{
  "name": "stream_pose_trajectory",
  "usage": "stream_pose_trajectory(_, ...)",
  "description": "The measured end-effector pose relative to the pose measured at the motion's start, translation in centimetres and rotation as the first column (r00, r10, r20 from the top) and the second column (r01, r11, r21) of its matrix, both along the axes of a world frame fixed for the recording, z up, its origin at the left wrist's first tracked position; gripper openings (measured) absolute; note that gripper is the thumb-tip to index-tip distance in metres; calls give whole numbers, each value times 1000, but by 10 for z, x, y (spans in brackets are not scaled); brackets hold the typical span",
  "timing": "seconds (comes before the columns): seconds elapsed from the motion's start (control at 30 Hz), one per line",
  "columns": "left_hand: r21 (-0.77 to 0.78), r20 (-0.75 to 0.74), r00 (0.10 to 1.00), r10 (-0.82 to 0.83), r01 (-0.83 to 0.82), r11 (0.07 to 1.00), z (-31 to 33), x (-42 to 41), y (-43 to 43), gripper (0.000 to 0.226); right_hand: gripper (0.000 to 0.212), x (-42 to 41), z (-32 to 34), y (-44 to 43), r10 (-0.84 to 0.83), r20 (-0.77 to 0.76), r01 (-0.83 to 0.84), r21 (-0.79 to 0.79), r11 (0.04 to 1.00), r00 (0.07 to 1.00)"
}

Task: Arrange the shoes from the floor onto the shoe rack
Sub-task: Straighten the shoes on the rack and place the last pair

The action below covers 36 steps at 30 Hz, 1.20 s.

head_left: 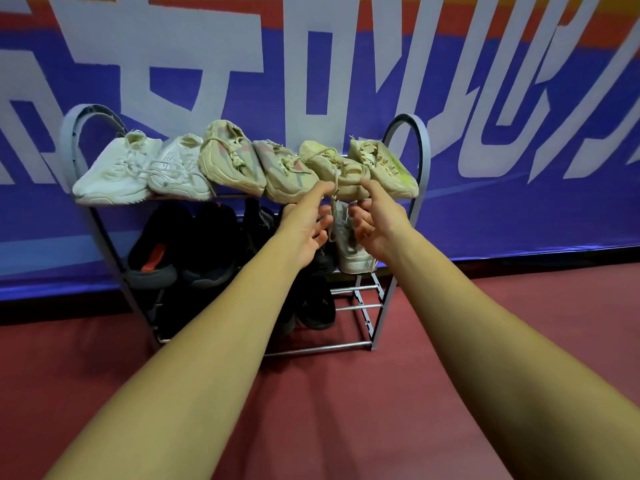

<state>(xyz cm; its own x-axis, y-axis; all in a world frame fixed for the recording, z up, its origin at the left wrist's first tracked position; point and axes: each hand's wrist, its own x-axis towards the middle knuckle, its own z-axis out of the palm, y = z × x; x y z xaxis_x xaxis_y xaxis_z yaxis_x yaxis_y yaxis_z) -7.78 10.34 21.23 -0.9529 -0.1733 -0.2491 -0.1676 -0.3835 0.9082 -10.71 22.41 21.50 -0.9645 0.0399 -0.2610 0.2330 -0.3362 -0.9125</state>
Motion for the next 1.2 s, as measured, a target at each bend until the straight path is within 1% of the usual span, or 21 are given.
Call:
stream_pose_trajectory(0.07,2,-2,1000,29,-29,1000,-3,-7,4,41,47,-8,-1,1,1,-10,-1,-17,1000,1000)
stream_pose_trajectory(0.1,-3,-11,998,57,-57,998,-5,-10,6,38,48,-11,-1,0,-3,-16,2,-27,1000,1000)
stream_pose_trajectory(0.2,-6,-53,988,142,-143,990,-9,-19,10,16,50,-18,-2,-6,-30,-15,29,-66,997,999)
stream_pose_trajectory(0.3,12,-63,983,174,-174,985,-9,-22,10,12,39,-19,2,-12,-47,14,49,-137,989,999)
stream_pose_trajectory(0.37,20,-50,985,168,-167,986,-7,-22,8,15,31,-18,4,-13,-52,29,57,-180,982,998)
stream_pose_trajectory(0.4,35,-38,988,152,-150,988,-5,-22,8,17,30,-17,4,-13,-50,29,55,-202,978,998)
stream_pose_trajectory(0.43,55,-21,992,125,-123,991,-4,-20,8,19,32,-16,4,-12,-46,28,51,-226,973,999)
stream_pose_trajectory(0.5,90,19,999,51,-52,995,-3,-15,9,27,47,-13,2,-10,-39,25,44,-255,966,999)
stream_pose_trajectory(0.53,104,32,999,14,-17,994,-2,-11,10,33,52,-11,3,-8,-33,20,37,-255,966,999)
stream_pose_trajectory(0.57,119,37,999,-16,12,993,-2,-8,12,39,49,-7,5,-7,-21,8,22,-250,968,1000)
stream_pose_trajectory(0.6,134,33,999,-41,36,990,0,-4,13,41,43,-3,8,-6,-7,-10,4,-248,969,1000)
stream_pose_trajectory(0.67,154,9,998,-66,64,986,5,5,15,37,33,8,14,-4,9,-44,-20,-259,966,999)
stream_pose_trajectory(0.73,171,-18,998,-66,69,983,12,14,15,38,32,18,17,-2,23,-73,-41,-257,965,997)
stream_pose_trajectory(0.9,186,-25,997,-79,83,979,23,32,5,54,31,37,21,4,6,-122,-41,-284,958,992)
stream_pose_trajectory(1.0,200,-26,999,-40,45,979,27,41,-4,57,35,42,22,8,4,-132,-42,-289,956,991)
stream_pose_trajectory(1.07,218,-32,999,14,-7,976,28,47,-12,66,35,42,21,10,8,-144,-49,-284,958,990)
stream_pose_trajectory(1.13,262,-14,993,121,-113,958,29,49,-24,74,34,43,20,11,1,-139,-44,-308,950,990)
stream_pose_trajectory(1.2,276,7,972,235,-228,934,30,50,-40,76,35,44,20,12,-2,-135,-45,-345,937,991)
